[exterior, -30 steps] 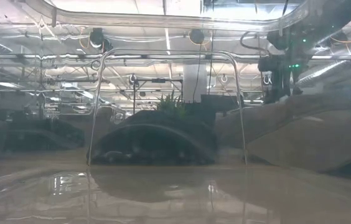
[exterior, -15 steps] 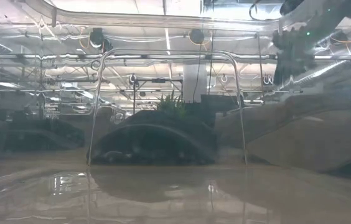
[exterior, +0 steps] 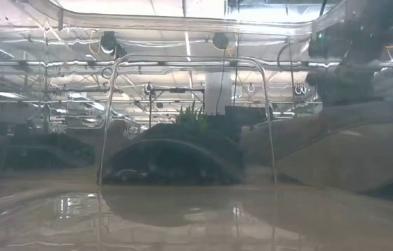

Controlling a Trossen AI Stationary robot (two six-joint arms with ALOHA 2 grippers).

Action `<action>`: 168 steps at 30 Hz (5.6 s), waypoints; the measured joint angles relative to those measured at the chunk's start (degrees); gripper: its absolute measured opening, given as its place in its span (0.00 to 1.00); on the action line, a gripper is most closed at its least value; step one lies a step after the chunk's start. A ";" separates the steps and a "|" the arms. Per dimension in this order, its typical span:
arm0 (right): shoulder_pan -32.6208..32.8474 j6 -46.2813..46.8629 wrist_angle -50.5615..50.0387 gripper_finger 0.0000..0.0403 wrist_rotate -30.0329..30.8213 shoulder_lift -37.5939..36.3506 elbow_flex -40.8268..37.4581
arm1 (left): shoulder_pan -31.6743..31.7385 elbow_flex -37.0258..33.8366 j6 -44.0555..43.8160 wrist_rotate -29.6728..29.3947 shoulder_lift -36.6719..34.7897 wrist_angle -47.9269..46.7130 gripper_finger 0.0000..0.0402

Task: Pick & Place hat
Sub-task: Adjust the right transparent bin, then put the top left black cap into the white transparent bin

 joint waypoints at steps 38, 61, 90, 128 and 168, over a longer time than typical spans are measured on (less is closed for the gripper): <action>-8.63 -0.54 39.68 0.12 4.26 14.08 -8.07 | -0.04 0.01 -3.47 1.27 0.01 -1.51 0.12; -8.54 -10.06 25.20 0.12 -13.94 -13.61 -8.07 | -0.04 -0.01 2.76 3.68 0.00 -12.22 0.19; 12.55 -36.57 3.16 0.12 -10.94 2.34 25.28 | -0.06 0.01 -0.60 7.94 11.69 -47.34 0.49; 13.73 -36.90 10.24 0.12 -6.08 -7.17 23.78 | -0.31 -32.22 5.32 6.03 19.93 -32.96 0.49; 13.73 -34.08 10.44 0.12 -5.75 -3.97 23.78 | 2.27 -41.31 -4.15 2.63 14.23 -22.07 0.45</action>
